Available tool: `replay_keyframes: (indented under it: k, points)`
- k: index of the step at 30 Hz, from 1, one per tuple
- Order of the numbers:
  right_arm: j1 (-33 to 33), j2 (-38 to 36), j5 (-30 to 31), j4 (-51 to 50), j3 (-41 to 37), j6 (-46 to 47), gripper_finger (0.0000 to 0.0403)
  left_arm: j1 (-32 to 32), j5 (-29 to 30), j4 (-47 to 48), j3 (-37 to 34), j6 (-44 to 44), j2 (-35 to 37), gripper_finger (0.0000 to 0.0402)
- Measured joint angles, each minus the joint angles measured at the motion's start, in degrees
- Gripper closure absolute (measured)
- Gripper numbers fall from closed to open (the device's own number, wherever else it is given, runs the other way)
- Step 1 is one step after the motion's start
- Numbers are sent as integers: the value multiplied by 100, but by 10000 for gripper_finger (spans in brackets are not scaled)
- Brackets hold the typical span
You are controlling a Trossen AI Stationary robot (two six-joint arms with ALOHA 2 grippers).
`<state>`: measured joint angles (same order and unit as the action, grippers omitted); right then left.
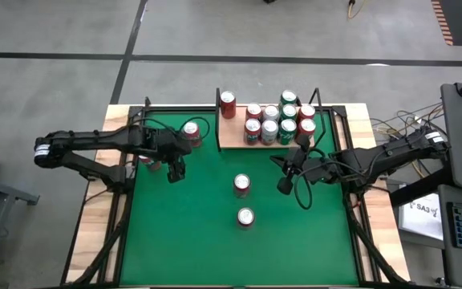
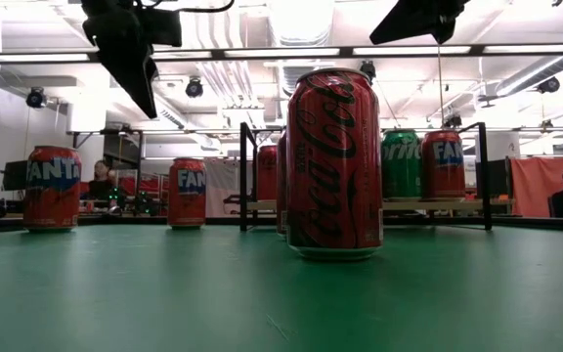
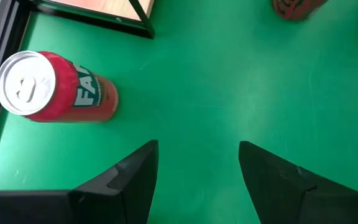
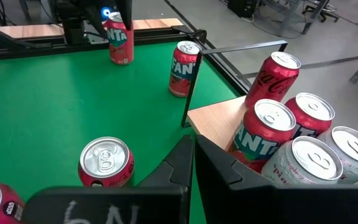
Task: Place canned beverage on shelf
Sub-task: Put the red soda can on the shelf aligned with the other red soda can
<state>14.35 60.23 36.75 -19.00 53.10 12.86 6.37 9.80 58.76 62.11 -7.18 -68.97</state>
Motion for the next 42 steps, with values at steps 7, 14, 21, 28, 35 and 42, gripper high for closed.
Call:
replay_keyframes:
  k: [7,14,21,28,35,42]
  points:
    - [-2,0,0,0,0,0,394,2,6,-99,0,16,0,194]
    - [-1,0,0,-2,0,0,394,2,8,-145,0,63,-4,194]
    - [-2,0,-2,-4,2,0,394,2,11,-311,0,213,-45,194]
    - [-2,0,0,-4,0,0,394,2,13,-391,0,376,-116,194]
    - [-2,0,-1,-4,0,0,394,4,13,-472,0,497,-211,194]
    - [-1,0,-1,-7,-4,0,394,4,11,-459,0,717,-344,189]
